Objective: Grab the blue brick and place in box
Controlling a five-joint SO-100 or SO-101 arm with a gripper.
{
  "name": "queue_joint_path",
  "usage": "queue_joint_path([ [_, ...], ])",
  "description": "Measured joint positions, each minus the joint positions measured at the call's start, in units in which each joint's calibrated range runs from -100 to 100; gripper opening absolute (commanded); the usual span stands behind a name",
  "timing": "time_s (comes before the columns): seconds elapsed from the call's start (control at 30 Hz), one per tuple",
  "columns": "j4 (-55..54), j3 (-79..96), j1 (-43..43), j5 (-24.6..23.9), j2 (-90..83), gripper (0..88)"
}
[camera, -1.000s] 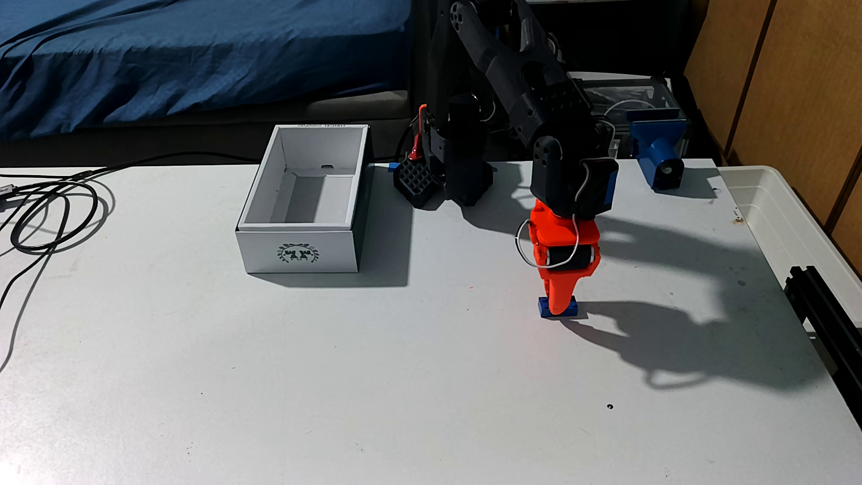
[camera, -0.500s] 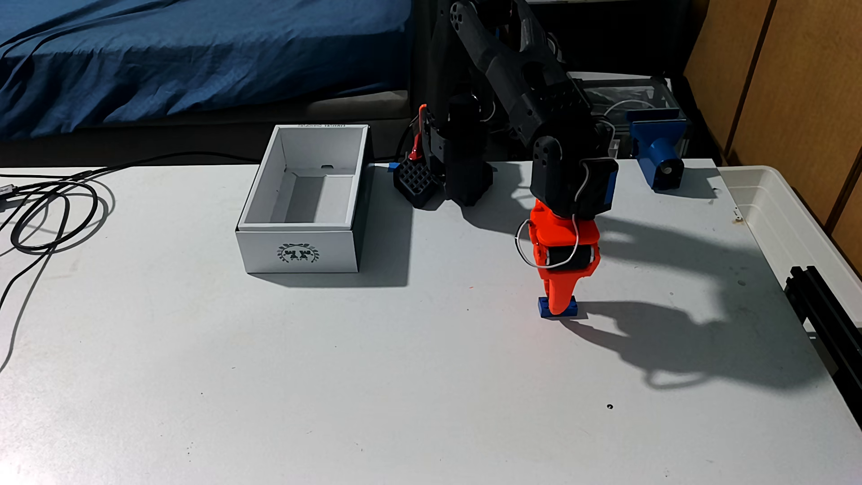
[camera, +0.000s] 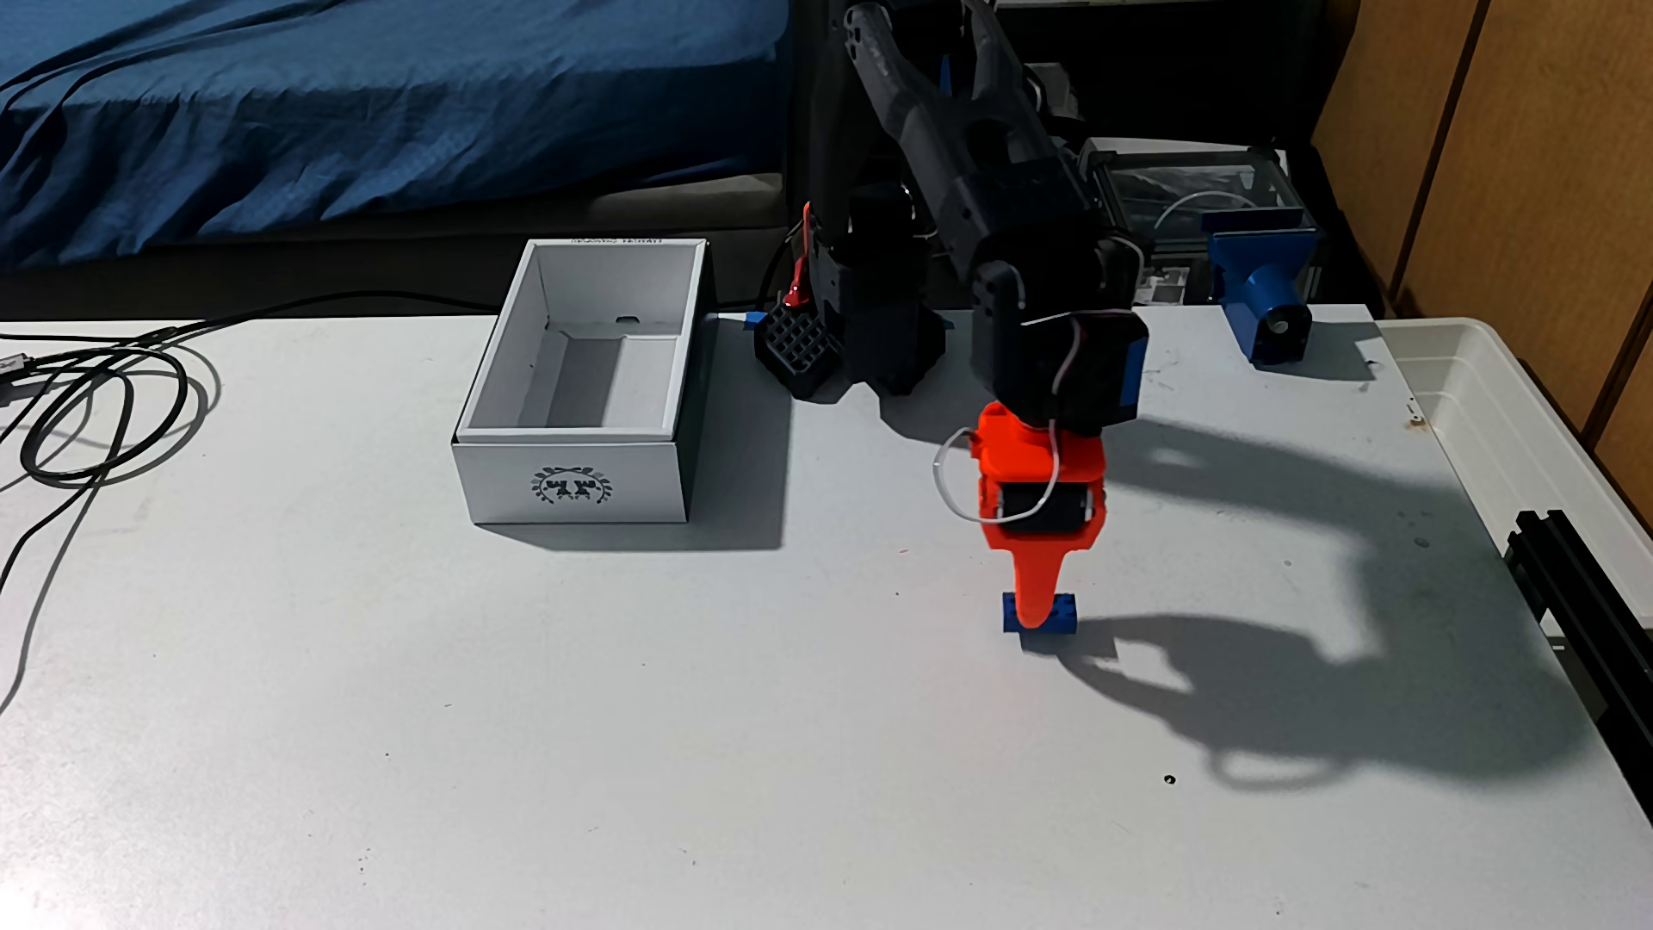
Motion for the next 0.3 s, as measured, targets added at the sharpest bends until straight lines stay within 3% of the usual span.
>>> queue_joint_path([
  [0.3, 16.2, -12.3, 6.1, 0.0, 0.0, 0.8],
])
